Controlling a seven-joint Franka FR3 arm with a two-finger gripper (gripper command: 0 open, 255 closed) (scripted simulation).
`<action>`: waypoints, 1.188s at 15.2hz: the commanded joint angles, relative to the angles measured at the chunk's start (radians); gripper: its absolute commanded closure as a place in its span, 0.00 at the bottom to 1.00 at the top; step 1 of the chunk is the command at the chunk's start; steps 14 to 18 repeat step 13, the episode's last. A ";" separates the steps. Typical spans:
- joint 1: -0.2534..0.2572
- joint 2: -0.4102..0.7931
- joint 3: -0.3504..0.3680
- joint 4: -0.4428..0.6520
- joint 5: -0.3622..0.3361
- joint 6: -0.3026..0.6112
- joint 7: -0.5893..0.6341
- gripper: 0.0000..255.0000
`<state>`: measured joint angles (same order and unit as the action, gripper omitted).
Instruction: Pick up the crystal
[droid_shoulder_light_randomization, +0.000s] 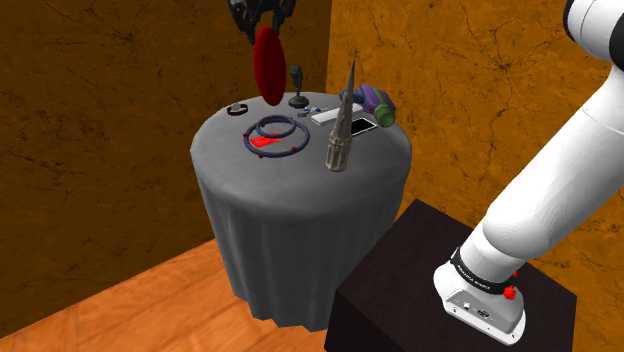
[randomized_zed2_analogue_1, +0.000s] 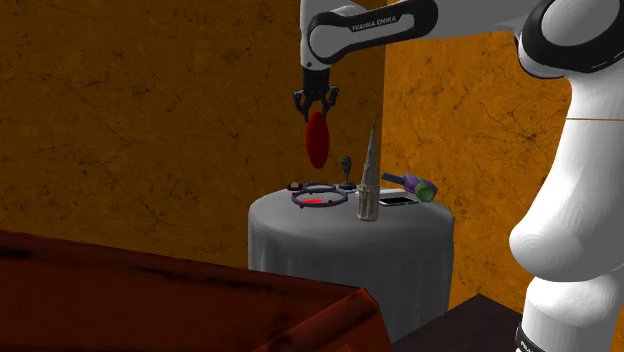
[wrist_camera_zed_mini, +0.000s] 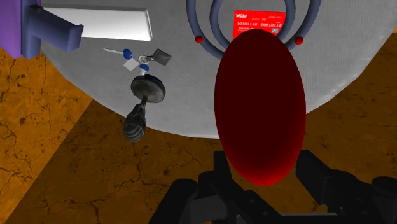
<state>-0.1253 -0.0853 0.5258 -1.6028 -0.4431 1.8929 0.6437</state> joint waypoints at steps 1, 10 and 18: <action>0.002 0.009 0.004 0.038 -0.003 -0.029 -0.007 1.00; 0.017 0.078 0.027 0.233 -0.035 -0.167 -0.038 1.00; 0.021 0.089 0.031 0.262 -0.042 -0.186 -0.042 1.00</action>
